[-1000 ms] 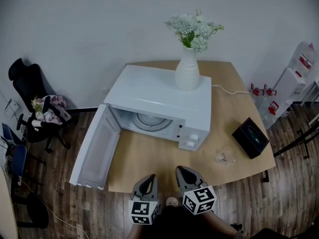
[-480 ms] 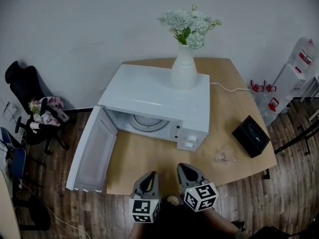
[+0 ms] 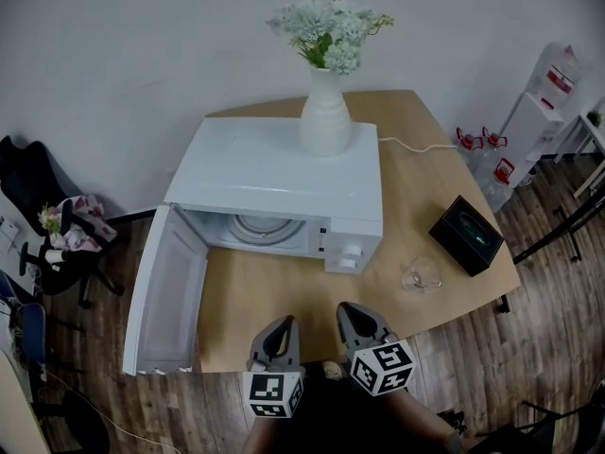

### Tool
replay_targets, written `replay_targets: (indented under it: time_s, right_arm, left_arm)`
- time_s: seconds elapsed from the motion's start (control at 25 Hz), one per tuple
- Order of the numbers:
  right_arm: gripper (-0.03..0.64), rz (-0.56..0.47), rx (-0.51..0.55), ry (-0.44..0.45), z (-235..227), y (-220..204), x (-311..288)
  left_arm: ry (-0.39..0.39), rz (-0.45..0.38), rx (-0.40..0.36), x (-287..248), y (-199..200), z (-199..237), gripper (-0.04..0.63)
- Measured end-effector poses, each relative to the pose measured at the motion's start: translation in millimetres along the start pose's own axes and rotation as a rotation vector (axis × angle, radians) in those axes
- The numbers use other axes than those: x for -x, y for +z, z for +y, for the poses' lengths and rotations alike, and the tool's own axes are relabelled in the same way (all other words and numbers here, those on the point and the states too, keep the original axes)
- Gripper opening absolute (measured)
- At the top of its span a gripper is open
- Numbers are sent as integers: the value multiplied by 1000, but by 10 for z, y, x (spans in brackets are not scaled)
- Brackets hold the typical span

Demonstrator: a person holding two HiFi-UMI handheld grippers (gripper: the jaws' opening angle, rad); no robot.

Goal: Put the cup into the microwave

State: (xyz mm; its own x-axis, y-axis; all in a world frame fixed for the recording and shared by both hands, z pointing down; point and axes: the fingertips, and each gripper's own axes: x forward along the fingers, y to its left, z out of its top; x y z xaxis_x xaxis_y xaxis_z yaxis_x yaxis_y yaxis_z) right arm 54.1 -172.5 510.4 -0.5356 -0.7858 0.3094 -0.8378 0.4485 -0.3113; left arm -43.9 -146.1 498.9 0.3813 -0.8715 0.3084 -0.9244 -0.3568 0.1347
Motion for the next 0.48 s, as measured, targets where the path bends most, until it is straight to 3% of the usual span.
replay_targets:
  time_s: [0.48]
  right_arm:
    - [-6, -76, -89, -240, -407, 150, 170]
  left_arm:
    - [-192, 45, -83, -341, 172, -114, 5]
